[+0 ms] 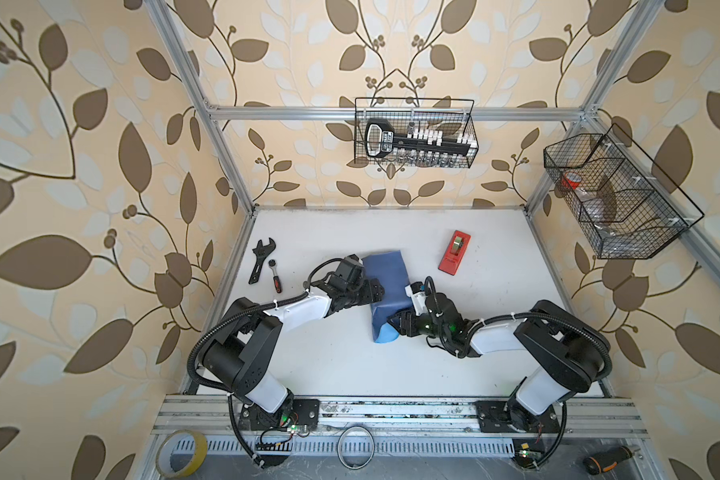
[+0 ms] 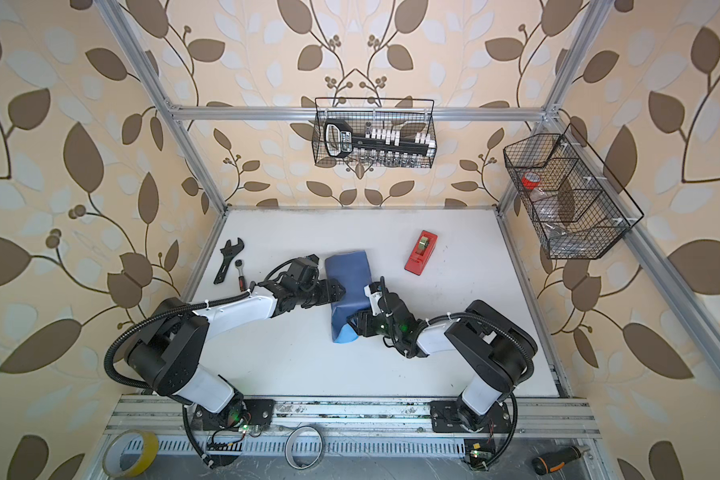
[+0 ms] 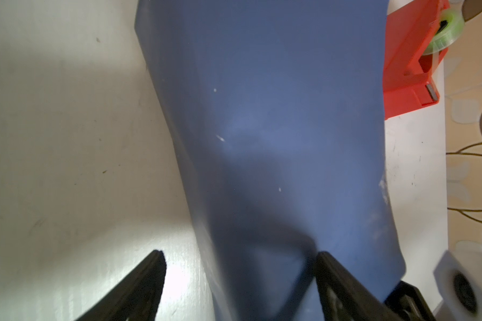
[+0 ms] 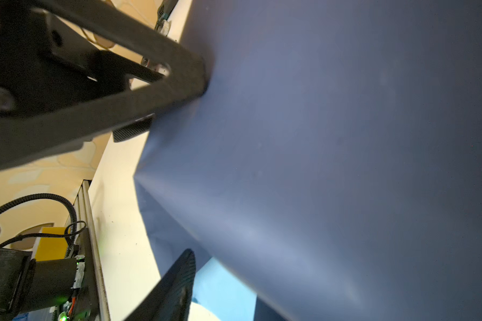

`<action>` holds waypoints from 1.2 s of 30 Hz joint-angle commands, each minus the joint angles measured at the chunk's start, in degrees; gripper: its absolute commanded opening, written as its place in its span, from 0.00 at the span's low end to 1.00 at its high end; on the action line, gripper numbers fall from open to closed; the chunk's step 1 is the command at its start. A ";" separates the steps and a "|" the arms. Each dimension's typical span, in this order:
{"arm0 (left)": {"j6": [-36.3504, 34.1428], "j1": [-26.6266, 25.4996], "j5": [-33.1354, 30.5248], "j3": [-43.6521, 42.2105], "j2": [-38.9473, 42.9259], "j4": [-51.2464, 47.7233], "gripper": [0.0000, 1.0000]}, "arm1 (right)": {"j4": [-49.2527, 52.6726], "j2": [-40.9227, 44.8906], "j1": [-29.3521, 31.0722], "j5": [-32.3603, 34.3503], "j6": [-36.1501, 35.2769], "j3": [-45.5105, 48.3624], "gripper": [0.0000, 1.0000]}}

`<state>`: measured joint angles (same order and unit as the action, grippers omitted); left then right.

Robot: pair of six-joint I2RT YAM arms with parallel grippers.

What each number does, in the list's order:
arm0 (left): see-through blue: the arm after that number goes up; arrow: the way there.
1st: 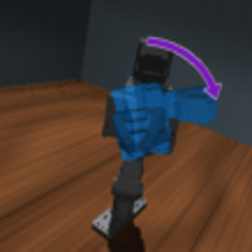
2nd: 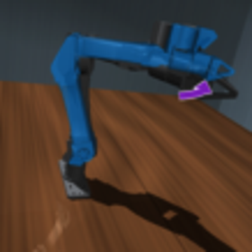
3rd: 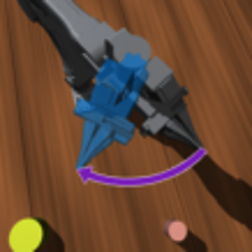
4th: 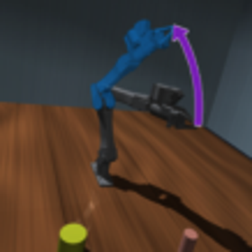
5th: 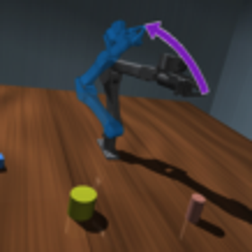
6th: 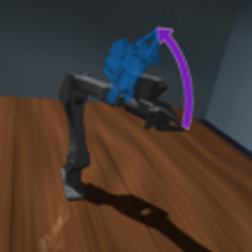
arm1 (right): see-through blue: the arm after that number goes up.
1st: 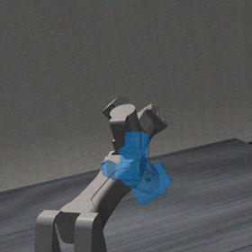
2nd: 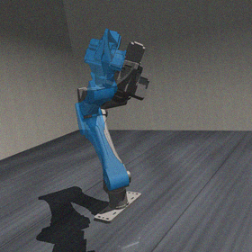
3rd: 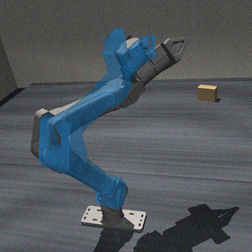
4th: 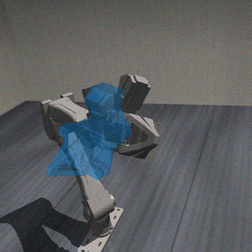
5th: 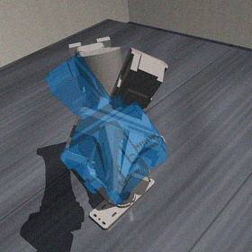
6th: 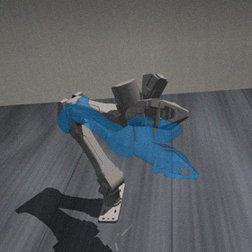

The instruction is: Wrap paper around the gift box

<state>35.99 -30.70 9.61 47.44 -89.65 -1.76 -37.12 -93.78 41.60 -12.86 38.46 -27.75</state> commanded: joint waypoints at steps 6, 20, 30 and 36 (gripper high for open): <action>-0.90 -0.14 -0.87 -1.47 -1.95 -5.80 0.85 | -0.37 0.83 0.44 -1.55 0.75 -0.76 0.61; -1.01 -0.11 -0.83 -1.56 -1.64 -5.93 0.85 | -3.83 -4.43 0.89 -2.00 1.41 2.66 0.60; -1.10 -0.15 -1.17 -1.47 -1.41 -6.24 0.85 | -0.51 -0.29 0.86 -1.64 0.15 4.03 0.60; -1.01 -0.13 -0.82 -1.48 -1.81 -5.98 0.85 | -0.14 -1.87 -3.32 -3.09 -0.92 1.70 0.60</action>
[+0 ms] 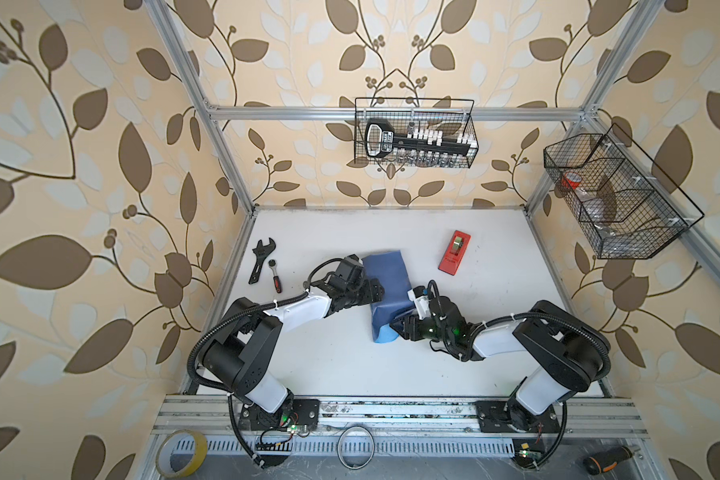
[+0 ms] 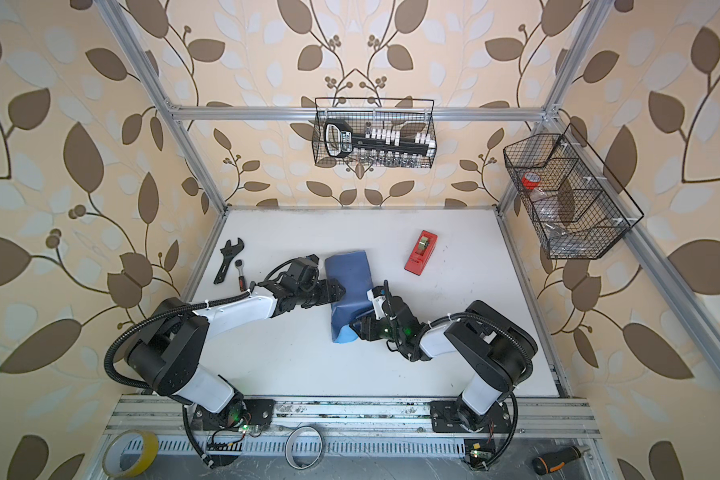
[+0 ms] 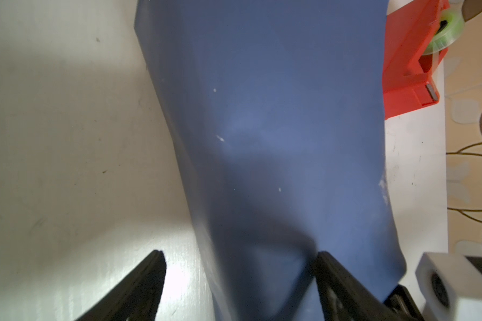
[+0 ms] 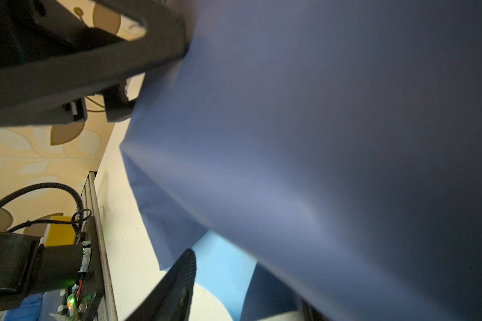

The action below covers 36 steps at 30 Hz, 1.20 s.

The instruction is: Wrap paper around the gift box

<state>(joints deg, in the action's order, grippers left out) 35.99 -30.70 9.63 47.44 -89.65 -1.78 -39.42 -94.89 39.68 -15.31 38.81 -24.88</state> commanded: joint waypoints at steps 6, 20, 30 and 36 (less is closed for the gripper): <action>-1.10 -0.13 -1.06 -1.50 -1.81 -5.97 0.85 | 1.64 -1.53 -1.72 -1.28 -0.88 -0.94 0.60; -0.92 -0.10 -1.28 -1.59 -1.88 -5.79 0.85 | -4.41 -0.28 7.40 2.48 4.62 5.81 0.58; -0.92 -0.12 -1.24 -1.74 -1.90 -5.78 0.85 | -6.52 0.57 9.42 4.28 5.57 7.71 0.57; -1.01 -0.11 -1.34 -1.23 -1.63 -6.26 0.85 | -3.88 3.57 7.34 -0.83 3.51 4.94 0.58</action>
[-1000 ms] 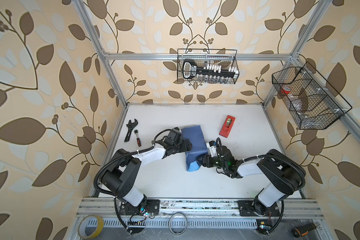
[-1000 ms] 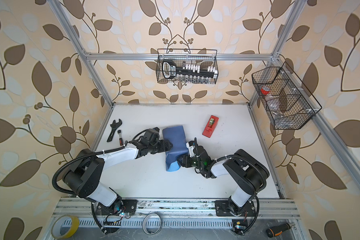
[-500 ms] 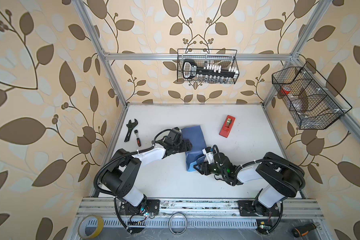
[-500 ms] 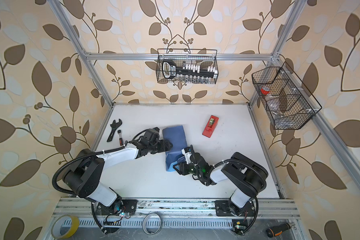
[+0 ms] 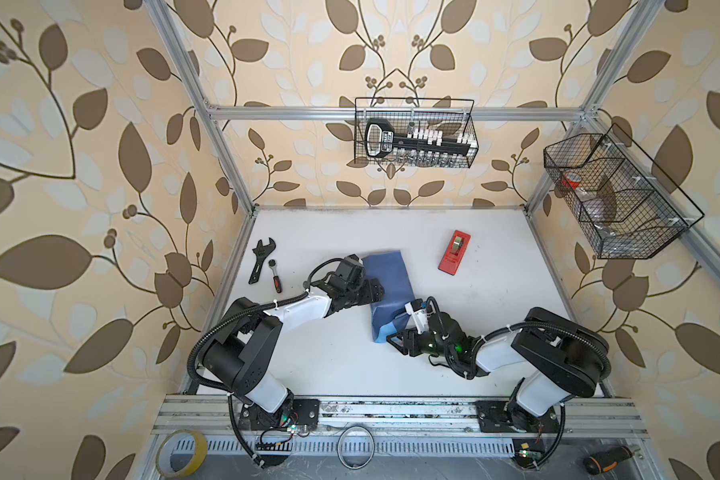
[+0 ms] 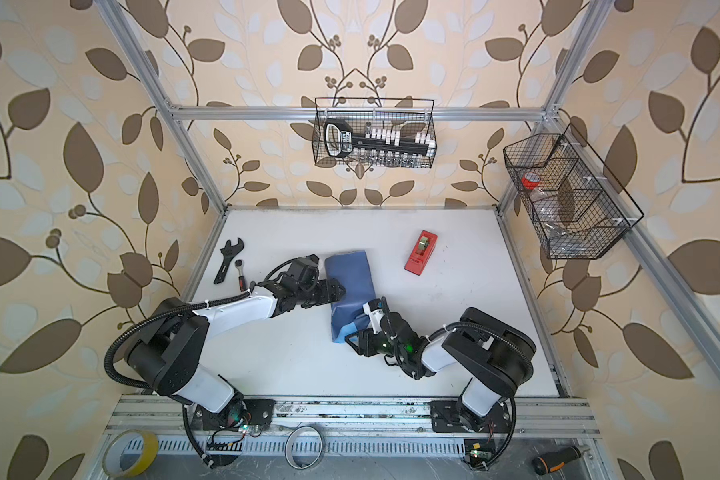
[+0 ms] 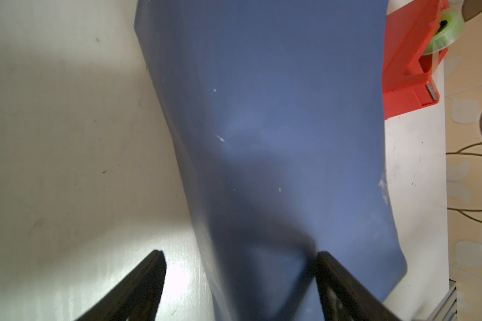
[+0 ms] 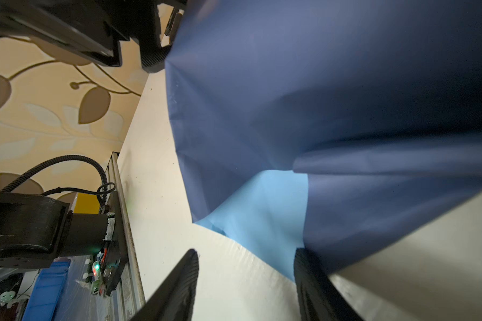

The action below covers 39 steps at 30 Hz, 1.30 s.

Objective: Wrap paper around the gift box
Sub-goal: 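Release the box with both grippers and lift them away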

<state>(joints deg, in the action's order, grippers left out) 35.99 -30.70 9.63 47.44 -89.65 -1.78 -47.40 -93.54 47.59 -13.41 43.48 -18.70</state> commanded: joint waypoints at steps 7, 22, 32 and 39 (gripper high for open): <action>-0.84 -0.06 -0.90 0.82 -1.27 -7.41 0.86 | 17.75 16.63 -4.58 -6.85 -6.99 -3.45 0.61; -1.54 -0.08 -1.13 14.61 1.90 -13.71 0.93 | 34.70 16.60 -18.06 2.45 -13.46 -16.47 0.80; 0.20 2.13 -0.71 8.46 3.21 -11.99 0.94 | 31.48 6.05 -18.16 -3.46 -12.00 -21.49 0.83; 0.26 2.14 5.93 10.10 -1.02 -10.09 0.89 | 27.74 6.81 -15.66 -6.76 -9.52 -19.11 0.82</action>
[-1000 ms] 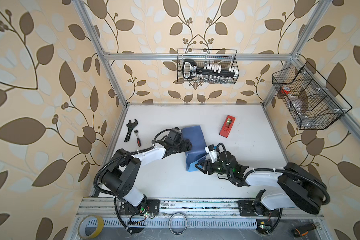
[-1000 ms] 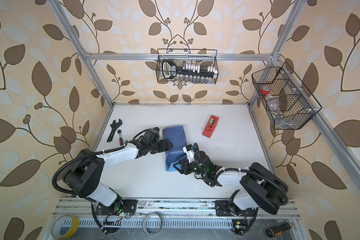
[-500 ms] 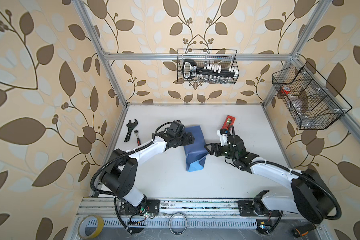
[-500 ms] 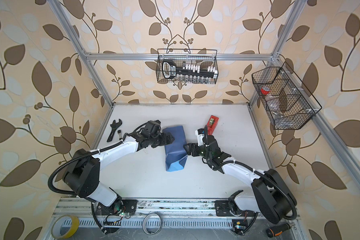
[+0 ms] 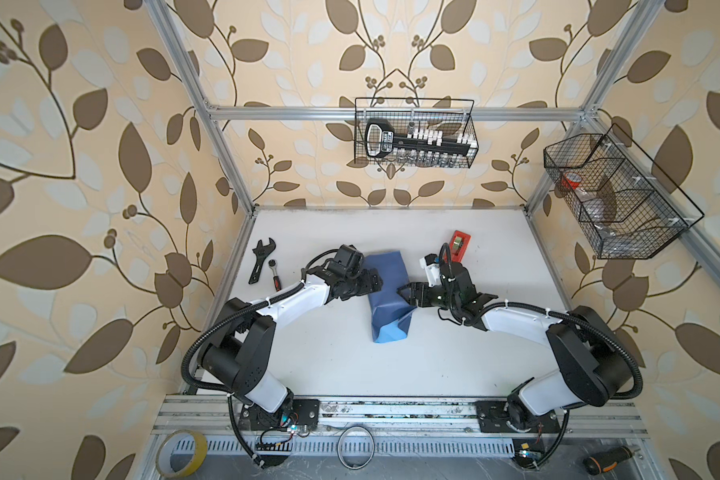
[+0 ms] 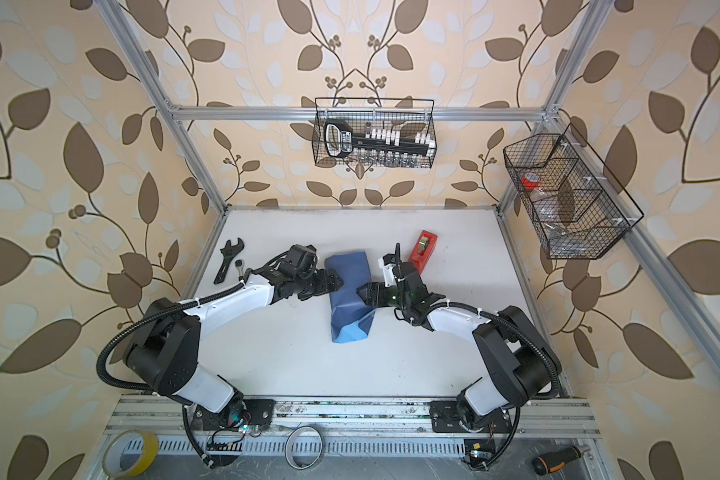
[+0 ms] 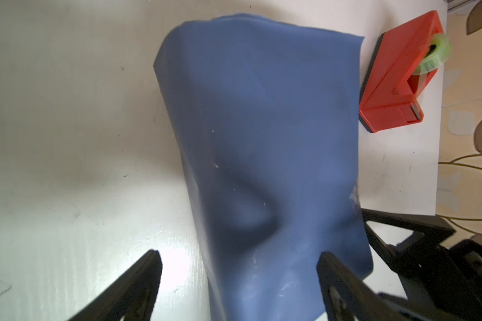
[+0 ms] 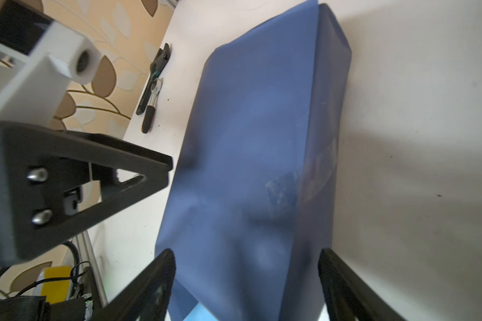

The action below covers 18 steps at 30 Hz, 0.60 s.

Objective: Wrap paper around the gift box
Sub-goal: 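Release the box with both grippers and lift them away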

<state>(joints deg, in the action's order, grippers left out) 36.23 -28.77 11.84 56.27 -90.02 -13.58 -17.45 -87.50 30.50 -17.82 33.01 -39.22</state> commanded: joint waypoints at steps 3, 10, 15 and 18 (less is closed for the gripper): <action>-0.46 0.36 3.85 1.96 -1.02 1.16 0.89 | -2.92 2.34 2.97 -2.32 1.74 2.81 0.81; -0.92 3.00 -4.51 -4.59 10.37 -1.50 0.91 | 6.17 10.03 3.68 6.52 -4.35 3.85 0.81; 0.00 3.84 -10.94 -16.69 19.87 -3.20 0.75 | 14.47 14.42 6.30 15.97 -10.80 1.90 0.81; -0.54 4.17 -10.86 -21.79 22.86 -4.18 0.52 | 17.70 14.62 8.77 19.70 -13.71 -0.70 0.78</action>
<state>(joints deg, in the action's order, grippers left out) 36.40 -25.04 3.88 37.74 -68.36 -15.22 -5.74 -73.28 37.45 -4.51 24.82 -36.91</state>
